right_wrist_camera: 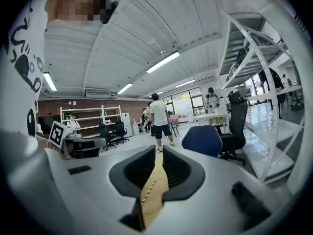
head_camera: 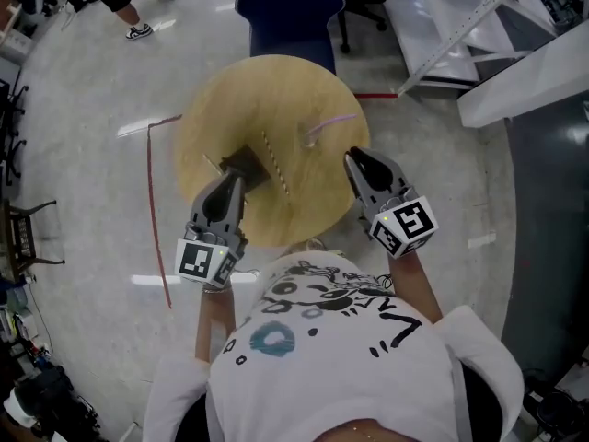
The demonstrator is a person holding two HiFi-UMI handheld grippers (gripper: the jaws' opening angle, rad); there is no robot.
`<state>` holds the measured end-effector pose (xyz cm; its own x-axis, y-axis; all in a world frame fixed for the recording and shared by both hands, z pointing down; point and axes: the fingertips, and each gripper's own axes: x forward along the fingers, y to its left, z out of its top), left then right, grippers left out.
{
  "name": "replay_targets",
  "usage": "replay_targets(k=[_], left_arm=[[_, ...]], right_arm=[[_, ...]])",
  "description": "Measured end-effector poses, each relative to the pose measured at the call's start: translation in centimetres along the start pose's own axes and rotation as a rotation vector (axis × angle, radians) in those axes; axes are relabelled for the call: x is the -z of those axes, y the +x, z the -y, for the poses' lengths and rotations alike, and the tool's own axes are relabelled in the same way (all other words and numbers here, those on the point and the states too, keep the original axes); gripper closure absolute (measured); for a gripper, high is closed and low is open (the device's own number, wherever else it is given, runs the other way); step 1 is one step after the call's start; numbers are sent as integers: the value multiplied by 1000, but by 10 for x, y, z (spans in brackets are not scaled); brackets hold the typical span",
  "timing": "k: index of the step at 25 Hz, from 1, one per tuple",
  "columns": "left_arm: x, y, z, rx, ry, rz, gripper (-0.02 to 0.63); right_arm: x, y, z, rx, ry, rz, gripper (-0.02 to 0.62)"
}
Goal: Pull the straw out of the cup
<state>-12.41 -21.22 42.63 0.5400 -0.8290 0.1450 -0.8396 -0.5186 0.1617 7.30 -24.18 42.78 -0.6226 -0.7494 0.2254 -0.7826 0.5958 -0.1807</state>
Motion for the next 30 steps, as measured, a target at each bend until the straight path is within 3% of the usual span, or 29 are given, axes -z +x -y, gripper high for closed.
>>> replay_targets(k=[3,8,15,30], left_arm=[[7,11,-7,18,-14,-11,588],[12,28,-13,47,-35,-14,588],[33,37,-29,56,-48,-75,588],[43,65,-40,61,-116,-77,588]], right_arm=[[10,16,9,25,18,-28,563],[25,36,19,36,49,-69,505],[50,59,28,46,65,-117,492],[87,106,58,42,98,-180,492]])
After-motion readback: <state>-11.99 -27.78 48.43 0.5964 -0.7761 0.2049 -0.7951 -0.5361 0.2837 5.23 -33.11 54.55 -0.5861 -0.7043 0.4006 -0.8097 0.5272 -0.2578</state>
